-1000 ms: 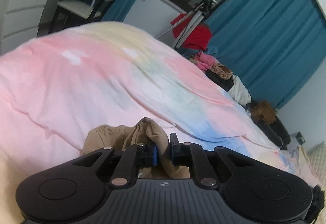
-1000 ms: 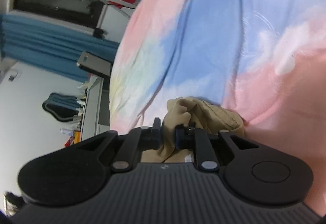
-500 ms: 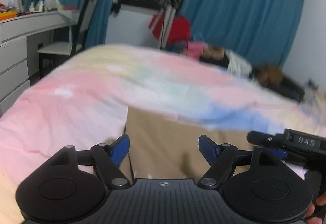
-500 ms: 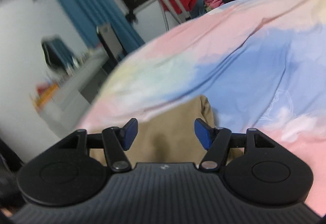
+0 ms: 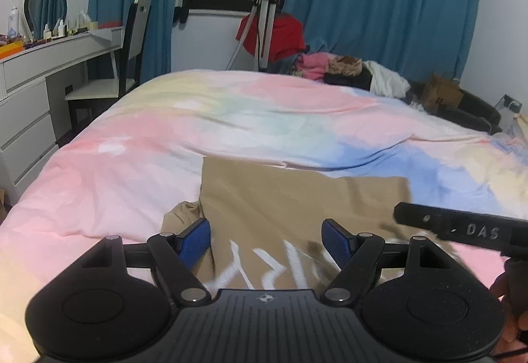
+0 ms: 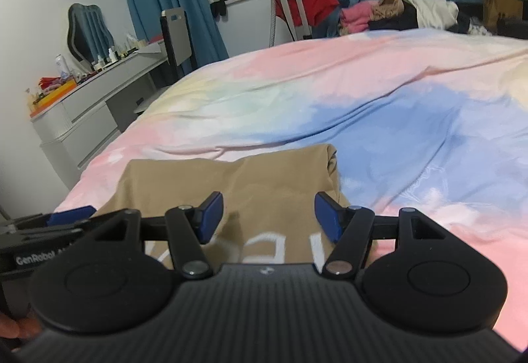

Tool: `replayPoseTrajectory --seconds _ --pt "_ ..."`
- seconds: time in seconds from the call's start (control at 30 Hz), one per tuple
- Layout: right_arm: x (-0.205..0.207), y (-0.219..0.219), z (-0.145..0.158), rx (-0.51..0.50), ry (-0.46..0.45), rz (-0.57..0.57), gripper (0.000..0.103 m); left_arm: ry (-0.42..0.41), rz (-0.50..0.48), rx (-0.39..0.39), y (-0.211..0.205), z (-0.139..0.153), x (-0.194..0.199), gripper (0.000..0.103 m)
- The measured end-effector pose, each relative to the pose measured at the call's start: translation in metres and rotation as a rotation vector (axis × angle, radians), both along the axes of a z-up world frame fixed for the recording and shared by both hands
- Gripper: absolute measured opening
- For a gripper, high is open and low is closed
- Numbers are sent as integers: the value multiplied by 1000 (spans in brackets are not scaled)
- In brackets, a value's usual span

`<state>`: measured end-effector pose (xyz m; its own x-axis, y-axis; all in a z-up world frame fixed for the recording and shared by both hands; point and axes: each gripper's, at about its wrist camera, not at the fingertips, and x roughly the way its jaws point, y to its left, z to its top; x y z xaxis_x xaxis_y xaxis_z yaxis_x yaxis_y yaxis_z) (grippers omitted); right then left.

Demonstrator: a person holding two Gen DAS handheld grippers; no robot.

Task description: Fold clothes

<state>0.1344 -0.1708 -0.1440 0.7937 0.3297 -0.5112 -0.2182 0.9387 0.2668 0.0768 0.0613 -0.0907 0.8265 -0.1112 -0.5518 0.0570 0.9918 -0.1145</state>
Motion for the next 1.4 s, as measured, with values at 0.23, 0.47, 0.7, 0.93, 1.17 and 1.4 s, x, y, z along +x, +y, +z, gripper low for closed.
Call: replayPoseTrajectory --seconds 0.23,0.47,0.7,0.93,1.17,1.4 --pt "-34 7 6 -37 -11 -13 64 8 -12 41 -14 7 -36 76" --pt "-32 9 -18 -42 53 -30 63 77 23 52 -14 -13 -33 77" --pt "-33 8 -18 -30 61 -34 63 125 80 14 -22 7 -58 79" --pt "-29 4 -22 30 90 -51 64 255 83 -428 3 8 -79 81" --pt "-28 6 -20 21 93 -60 64 413 212 -781 44 -57 -54 81" --pt "-30 9 -19 3 90 -67 64 324 304 -1003 75 -79 -51 73"
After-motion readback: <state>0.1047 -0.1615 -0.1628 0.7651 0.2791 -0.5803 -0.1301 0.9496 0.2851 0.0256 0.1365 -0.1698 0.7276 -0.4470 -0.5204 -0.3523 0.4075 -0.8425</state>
